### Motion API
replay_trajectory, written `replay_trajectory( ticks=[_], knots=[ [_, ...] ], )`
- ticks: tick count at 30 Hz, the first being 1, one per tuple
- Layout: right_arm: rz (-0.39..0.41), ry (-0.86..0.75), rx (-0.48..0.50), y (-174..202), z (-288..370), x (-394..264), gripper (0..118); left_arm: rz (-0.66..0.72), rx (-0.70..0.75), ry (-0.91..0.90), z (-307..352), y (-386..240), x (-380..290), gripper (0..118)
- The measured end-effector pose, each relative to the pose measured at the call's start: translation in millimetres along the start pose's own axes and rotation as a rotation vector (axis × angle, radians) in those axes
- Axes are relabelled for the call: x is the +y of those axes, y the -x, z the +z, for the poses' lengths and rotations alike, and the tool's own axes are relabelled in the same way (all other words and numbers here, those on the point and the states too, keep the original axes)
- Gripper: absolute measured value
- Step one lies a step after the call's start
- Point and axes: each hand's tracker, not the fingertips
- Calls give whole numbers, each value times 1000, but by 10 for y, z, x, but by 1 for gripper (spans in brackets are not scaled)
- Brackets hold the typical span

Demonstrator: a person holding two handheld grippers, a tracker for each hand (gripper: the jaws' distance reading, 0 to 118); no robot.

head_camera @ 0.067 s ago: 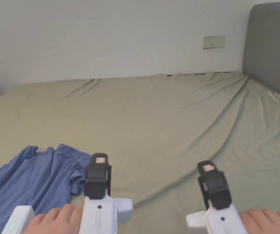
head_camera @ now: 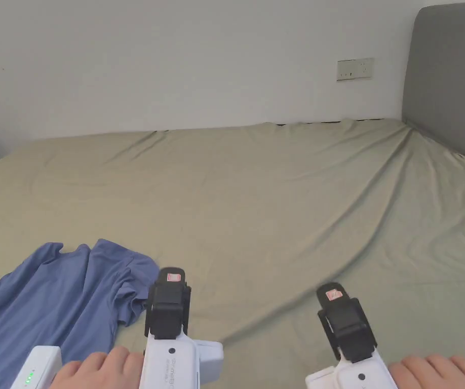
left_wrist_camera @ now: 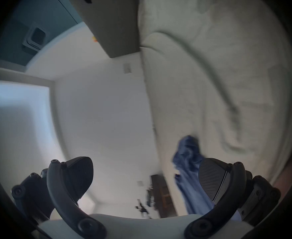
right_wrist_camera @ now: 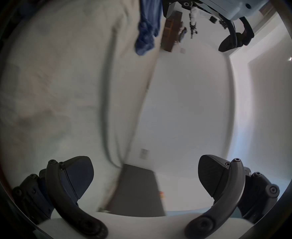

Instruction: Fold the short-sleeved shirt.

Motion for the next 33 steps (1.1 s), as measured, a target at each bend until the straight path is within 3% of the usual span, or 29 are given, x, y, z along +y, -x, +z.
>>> replay_trajectory(
  ticks=[2, 3, 4, 5, 7, 8, 9, 10, 12, 13, 14, 18, 19, 23, 27, 33],
  knots=[
    [-200, 31, 59, -206, 58, 326, 118, 117, -10, 9, -18, 50, 30, 118],
    [-280, 55, 24, -299, -44, -87, 118, 196, 18, 11, -22, 116, 34, 118],
    [-402, 75, -13, -472, -76, -189, 118, 365, 49, 20, -22, 256, -5, 118],
    [-578, 103, -43, -709, -93, -246, 118, 560, 50, 41, -28, 413, -36, 118],
    [-1039, 138, -88, -1391, -221, -458, 118, 1123, -26, 65, -39, 813, -255, 118],
    [-1316, 134, -116, -1764, -199, -715, 118, 1459, -49, 83, -39, 976, -490, 118],
    [-1553, 97, -134, -2025, -126, -994, 118, 1703, -74, 75, -38, 1047, -680, 118],
    [-1797, 47, -158, -2231, -25, -1344, 118, 1896, -82, 49, -42, 1054, -869, 118],
    [-2222, 133, -105, -2287, -8, -2020, 118, 2101, 24, 82, -19, 1063, -1135, 118],
    [-2183, 151, -208, -2273, 17, -2093, 118, 2145, 74, 83, -5, 1040, -1222, 118],
    [-2241, 212, -165, -2243, -14, -2181, 118, 2146, 100, 81, 1, 1023, -1280, 118],
    [-2032, 222, -135, -2088, -17, -2024, 118, 2045, 74, 27, 46, 1029, -1287, 118],
    [-2021, 225, -138, -2053, -123, -1990, 118, 2011, 46, 13, 52, 1036, -1277, 118],
    [-2057, 195, -111, -2128, -92, -1937, 118, 1908, 70, -49, 149, 1092, -1130, 118],
    [-1979, 183, -129, -2178, -47, -1789, 118, 1851, 72, -46, 160, 1132, -1046, 118],
    [-2012, 195, -110, -2151, -106, -1855, 118, 1863, 57, -50, 99, 1111, -1066, 118]
  ],
)
